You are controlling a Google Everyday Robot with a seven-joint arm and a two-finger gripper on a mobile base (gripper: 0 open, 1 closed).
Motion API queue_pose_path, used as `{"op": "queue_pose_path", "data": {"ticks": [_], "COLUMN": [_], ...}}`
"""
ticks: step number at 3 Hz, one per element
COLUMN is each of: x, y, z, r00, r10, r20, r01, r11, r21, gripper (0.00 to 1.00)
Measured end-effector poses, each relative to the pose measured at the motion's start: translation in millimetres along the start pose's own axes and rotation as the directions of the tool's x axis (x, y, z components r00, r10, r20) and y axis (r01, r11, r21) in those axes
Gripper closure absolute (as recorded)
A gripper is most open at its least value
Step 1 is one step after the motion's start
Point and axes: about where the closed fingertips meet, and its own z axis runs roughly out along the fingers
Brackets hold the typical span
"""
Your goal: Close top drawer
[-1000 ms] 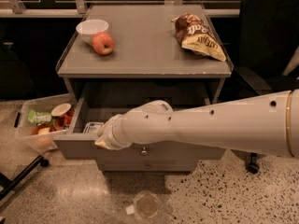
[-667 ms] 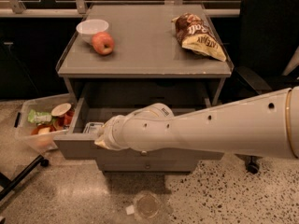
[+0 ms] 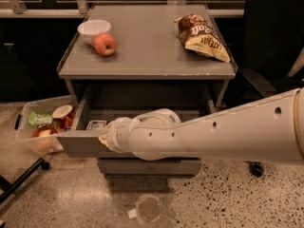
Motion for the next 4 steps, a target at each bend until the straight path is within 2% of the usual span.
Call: {"op": "queue_pose_path", "data": {"ticks": [1,2,3,4], "x": [-7,-3,2,-3], "y": [13,32,41,26], "z": [8,30,51,43], "r00": [1.0,1.0,0.998,0.995], "r10": [0.008,0.008,0.053,0.065], "r20": [0.025,0.02,0.026,0.078], "r01": [-0.007,-0.006,-0.046,-0.039], "r11": [0.9997,0.9949,0.9751,0.9549], "r21": [-0.022,-0.101,-0.217,-0.294], "gripper": [1.0,1.0,1.0,0.81]}}
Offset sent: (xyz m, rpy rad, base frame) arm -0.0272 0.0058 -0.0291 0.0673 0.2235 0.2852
